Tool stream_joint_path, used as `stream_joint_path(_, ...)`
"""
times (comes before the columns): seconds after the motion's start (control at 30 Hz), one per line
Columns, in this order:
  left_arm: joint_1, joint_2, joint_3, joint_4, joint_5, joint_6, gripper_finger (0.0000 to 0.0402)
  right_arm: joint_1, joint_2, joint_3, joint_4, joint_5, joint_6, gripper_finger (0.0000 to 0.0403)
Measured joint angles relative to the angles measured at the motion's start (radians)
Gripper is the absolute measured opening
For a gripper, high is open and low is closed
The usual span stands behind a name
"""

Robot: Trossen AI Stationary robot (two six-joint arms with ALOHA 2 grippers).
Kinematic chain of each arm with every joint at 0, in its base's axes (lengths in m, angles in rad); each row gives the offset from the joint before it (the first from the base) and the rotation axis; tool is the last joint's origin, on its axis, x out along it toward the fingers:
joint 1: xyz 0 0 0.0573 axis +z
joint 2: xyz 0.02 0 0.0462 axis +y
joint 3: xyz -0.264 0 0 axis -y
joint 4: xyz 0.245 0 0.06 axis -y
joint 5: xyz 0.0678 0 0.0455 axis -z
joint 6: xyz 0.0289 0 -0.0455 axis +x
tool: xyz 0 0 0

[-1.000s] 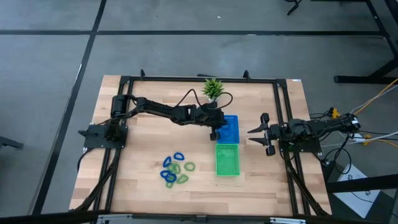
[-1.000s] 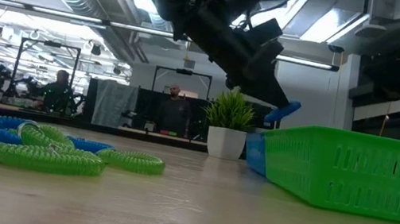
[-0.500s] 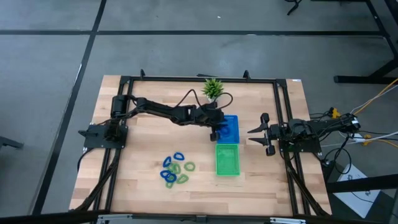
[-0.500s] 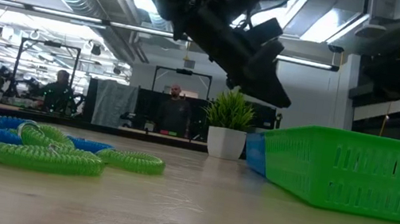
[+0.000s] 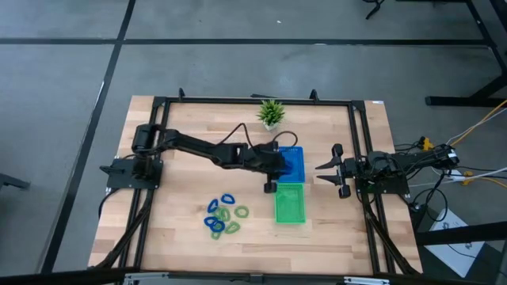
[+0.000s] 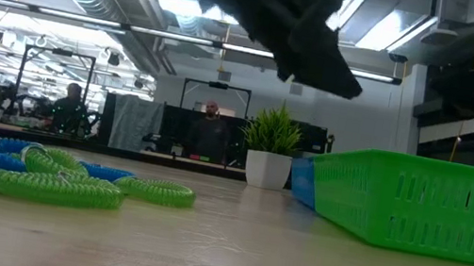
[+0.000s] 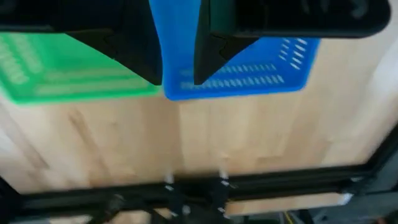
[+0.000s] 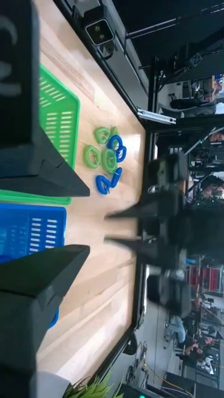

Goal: Sort spring keychains
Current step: Put the green spring keychain into the green bin

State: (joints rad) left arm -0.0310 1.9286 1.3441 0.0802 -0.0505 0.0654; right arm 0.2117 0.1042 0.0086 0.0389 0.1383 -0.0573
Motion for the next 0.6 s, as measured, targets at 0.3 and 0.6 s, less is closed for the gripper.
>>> stream_joint_path(0.3, -0.109, -0.084, 0.001, -0.219, 0.006, -0.001, 0.0088, 0.0, 0.0, 0.0, 0.0, 0.0, 0.0, 0.0136)
stream_joint_path(0.6, -0.232, -0.141, 0.001, -0.473, 0.019, -0.139, 0.0088, 0.0, 0.0, 0.0, 0.0, -0.001, 0.0, 0.0136)
